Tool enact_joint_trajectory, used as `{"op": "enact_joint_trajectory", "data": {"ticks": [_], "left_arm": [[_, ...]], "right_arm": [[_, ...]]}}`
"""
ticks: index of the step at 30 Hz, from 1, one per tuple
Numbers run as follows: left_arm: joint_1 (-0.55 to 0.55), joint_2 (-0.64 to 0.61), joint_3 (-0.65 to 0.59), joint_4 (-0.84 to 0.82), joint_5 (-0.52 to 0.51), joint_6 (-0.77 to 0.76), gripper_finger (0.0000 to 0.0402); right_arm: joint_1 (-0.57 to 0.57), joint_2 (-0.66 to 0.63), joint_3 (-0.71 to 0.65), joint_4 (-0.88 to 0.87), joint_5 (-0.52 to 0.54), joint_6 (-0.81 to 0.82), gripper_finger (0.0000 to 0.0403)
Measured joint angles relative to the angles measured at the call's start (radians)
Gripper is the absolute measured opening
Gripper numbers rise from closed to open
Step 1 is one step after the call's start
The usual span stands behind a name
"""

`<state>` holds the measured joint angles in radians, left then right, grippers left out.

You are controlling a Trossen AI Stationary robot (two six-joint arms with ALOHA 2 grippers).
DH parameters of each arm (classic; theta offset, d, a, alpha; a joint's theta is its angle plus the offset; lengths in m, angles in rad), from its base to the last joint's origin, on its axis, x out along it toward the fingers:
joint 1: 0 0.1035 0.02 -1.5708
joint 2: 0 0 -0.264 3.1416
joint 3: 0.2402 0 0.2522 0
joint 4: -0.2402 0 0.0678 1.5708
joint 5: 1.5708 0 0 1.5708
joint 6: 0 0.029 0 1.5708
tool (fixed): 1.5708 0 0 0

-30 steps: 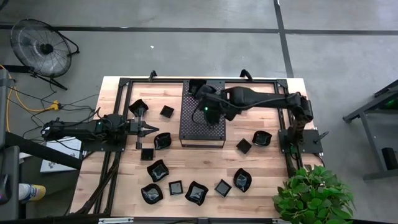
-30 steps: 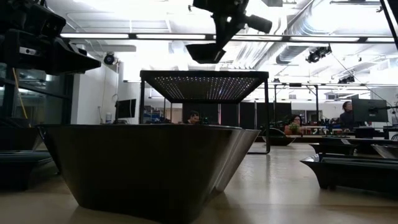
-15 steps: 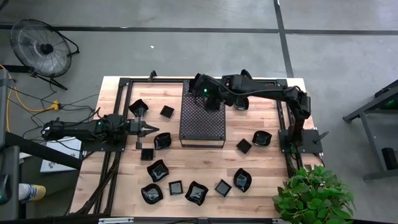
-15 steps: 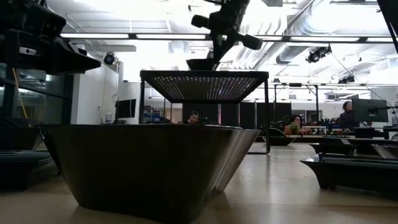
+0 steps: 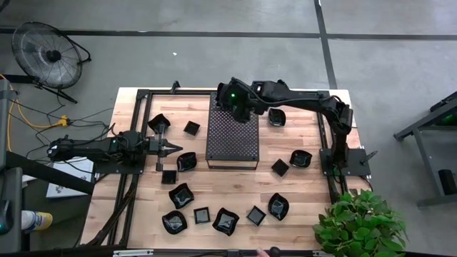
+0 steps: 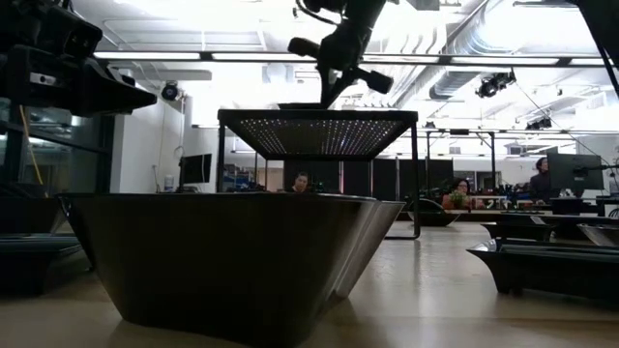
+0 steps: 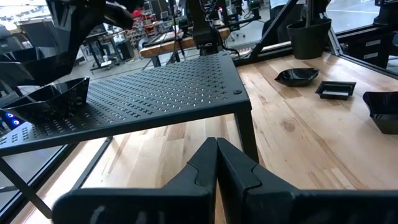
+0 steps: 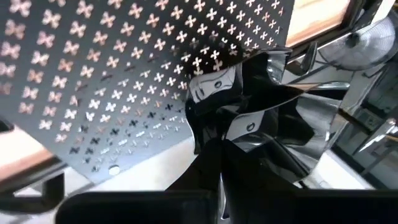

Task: Pick & Place Mini shaped plates
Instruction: Stack the black distorted square plate on top of the other black distorted square plate on the shelf

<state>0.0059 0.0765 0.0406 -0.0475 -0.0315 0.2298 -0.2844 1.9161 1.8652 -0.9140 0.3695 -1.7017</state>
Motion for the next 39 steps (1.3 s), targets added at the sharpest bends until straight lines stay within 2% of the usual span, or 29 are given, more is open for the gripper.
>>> {"op": "enact_joint_trajectory", "data": {"ticks": [15, 39], "left_arm": [[0.0, 0.0, 0.0, -0.001, 0.013, 0.0, 0.0001], [0.0, 0.0, 0.0, 0.0, 0.013, 0.0, 0.0001]], "right_arm": [[-0.032, 0.024, 0.001, 0.021, -0.04, -0.036, 0.0], [-0.043, 0.023, 0.001, 0.014, -0.113, 0.086, 0.0017]]}}
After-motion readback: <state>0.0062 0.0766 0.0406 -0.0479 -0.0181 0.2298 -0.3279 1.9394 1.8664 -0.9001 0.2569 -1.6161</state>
